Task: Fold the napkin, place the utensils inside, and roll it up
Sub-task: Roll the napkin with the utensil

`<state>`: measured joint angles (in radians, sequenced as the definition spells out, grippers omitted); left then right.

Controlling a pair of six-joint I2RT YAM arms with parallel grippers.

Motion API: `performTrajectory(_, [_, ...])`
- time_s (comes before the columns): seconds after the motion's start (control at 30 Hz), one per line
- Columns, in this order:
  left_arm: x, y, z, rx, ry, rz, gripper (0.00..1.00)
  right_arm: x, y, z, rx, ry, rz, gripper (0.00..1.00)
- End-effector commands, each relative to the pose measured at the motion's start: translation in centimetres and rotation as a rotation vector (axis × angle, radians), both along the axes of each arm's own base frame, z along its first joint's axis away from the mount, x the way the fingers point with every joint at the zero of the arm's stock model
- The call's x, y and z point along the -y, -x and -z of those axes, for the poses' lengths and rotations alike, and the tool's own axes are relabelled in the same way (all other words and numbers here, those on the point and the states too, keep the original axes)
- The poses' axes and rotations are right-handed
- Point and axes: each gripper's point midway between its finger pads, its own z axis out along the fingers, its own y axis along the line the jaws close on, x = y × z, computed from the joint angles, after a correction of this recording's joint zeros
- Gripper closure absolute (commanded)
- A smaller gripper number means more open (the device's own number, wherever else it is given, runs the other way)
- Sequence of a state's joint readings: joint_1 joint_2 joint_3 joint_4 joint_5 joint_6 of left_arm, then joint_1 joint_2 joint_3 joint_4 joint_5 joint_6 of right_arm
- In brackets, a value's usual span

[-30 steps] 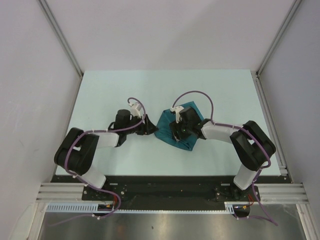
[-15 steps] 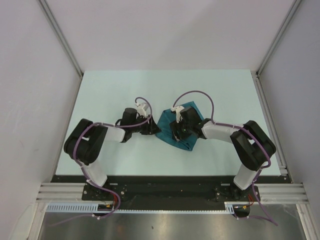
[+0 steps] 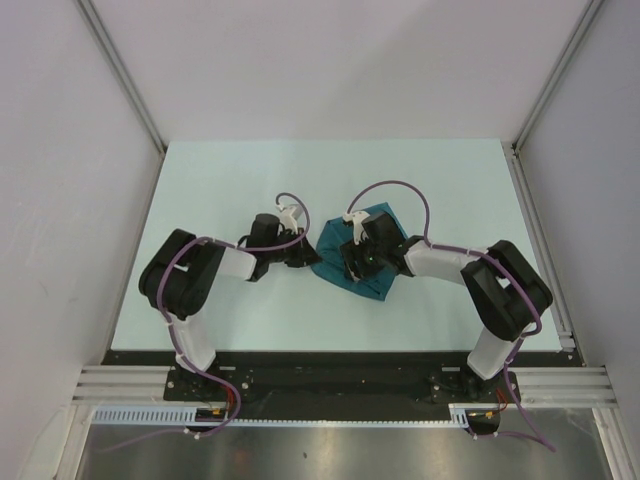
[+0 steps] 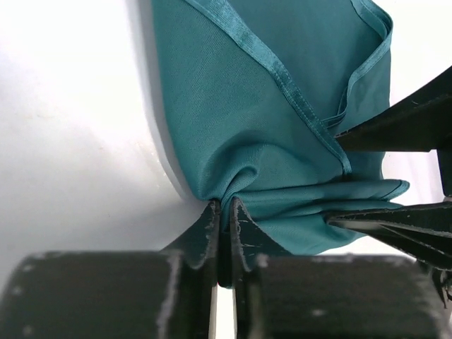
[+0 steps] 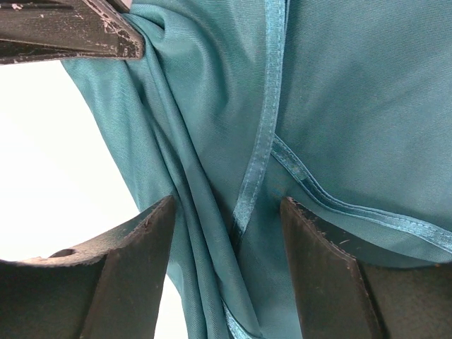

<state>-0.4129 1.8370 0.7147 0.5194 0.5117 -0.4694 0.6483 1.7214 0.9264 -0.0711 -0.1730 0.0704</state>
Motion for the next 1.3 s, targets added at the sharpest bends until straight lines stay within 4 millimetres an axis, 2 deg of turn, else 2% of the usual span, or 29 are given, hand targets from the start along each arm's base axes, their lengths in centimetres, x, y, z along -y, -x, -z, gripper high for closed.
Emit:
performTrajectory(0.0, [0.6,0.9,0.5,-0.057,-0.007,0.032,1.00,0.8,1.5,0.9,-0.074,0.044,-0.025,0.33])
performTrajectory(0.13, [0.4,1.1,0.1,-0.119,-0.019,0.006,1.00,0.7,0.7,-2.2,-0.005,0.043,-0.024,0.32])
performTrajectory(0.17, [0.4,0.8,0.0,-0.132,-0.022,-0.001,1.00,0.7,0.5,-3.7,0.032,0.030,-0.024,0.31])
performTrajectory(0.23, [0.2,1.4,0.4,-0.192,-0.039,-0.010,1.00,0.6,0.5,-5.1,0.087,0.034,-0.035,0.30])
performTrajectory(0.27, [0.3,1.2,0.1,-0.197,-0.041,-0.014,1.00,0.5,0.7,-5.6,0.105,0.033,-0.042,0.25])
performTrajectory(0.3, [0.2,1.2,0.2,-0.207,-0.050,-0.021,1.00,0.2,1.0,-6.7,0.142,0.025,-0.048,0.06])
performTrajectory(0.43, [-0.3,1.1,0.2,-0.232,-0.085,-0.052,1.00,-0.9,1.8,-7.6,0.230,0.025,-0.119,0.02])
performTrajectory(0.6, [-0.9,0.9,0.4,-0.269,-0.140,-0.071,1.00,-2.4,2.2,-6.2,0.251,0.044,-0.182,0.02])
performTrajectory(0.67, [-0.8,0.3,0.2,-0.263,-0.149,-0.066,1.00,-2.9,2.3,-5.1,0.256,0.070,-0.209,0.02])
performTrajectory(0.7, [-1.1,0.9,0.9,-0.300,-0.170,-0.064,1.00,-3.2,2.0,-4.9,0.270,0.069,-0.213,0.02])
performTrajectory(0.87, [-0.9,0.8,1.1,-0.320,-0.190,-0.045,1.00,-4.2,1.5,-3.4,0.287,0.087,-0.257,0.04])
performTrajectory(1.27, [-1.0,0.6,1.4,-0.344,-0.219,-0.031,1.00,-4.8,0.8,-0.9,0.294,0.166,-0.323,0.05])
